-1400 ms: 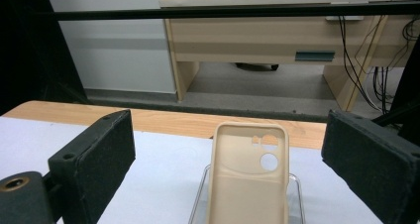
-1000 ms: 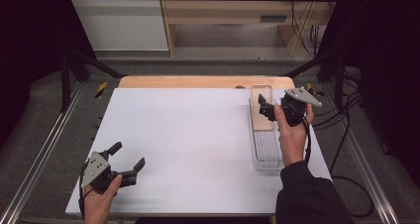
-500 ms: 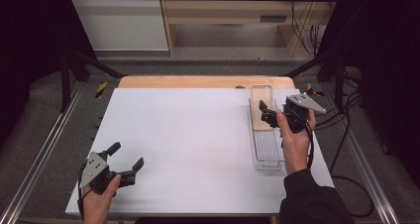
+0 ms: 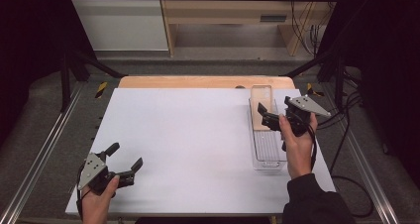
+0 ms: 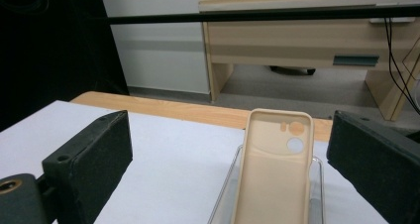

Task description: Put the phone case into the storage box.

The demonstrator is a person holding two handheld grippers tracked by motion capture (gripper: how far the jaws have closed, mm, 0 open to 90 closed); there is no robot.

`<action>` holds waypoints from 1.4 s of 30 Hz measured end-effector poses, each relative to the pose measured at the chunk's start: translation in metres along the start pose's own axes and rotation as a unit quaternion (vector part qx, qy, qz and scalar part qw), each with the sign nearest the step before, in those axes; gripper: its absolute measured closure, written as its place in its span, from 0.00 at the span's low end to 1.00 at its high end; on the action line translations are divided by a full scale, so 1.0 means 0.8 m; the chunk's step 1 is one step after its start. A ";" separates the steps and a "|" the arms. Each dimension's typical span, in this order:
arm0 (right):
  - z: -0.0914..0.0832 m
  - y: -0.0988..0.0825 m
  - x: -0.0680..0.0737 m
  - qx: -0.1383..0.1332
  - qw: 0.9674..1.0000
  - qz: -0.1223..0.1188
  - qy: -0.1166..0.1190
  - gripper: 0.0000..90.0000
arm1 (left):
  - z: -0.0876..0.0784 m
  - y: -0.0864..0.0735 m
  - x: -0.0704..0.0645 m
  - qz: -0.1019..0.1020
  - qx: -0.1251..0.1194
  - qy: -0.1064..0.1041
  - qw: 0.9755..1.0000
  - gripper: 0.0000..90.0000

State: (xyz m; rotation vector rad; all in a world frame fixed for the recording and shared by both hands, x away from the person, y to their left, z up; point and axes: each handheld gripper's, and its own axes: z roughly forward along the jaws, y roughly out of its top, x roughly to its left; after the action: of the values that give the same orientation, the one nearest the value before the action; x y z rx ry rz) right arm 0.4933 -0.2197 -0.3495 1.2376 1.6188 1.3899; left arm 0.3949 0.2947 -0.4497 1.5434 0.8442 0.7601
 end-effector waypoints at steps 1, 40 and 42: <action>-0.001 0.000 0.000 -0.004 1.000 0.000 0.002 0.05 | 0.000 0.000 0.000 -0.001 -0.001 0.000 1.000 0.02; -0.076 -0.032 -0.067 -0.022 1.000 0.007 -0.003 0.06 | -0.021 -0.012 0.003 -0.003 -0.017 0.009 1.000 0.02; -0.080 -0.033 -0.070 -0.022 1.000 0.007 -0.004 0.06 | -0.021 -0.012 0.003 0.001 -0.018 0.007 1.000 0.02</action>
State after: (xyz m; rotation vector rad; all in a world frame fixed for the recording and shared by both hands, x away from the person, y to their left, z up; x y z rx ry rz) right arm 0.4472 -0.2936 -0.3670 1.2295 1.5686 1.4187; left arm 0.3810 0.3063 -0.4572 1.5087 0.8361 0.7848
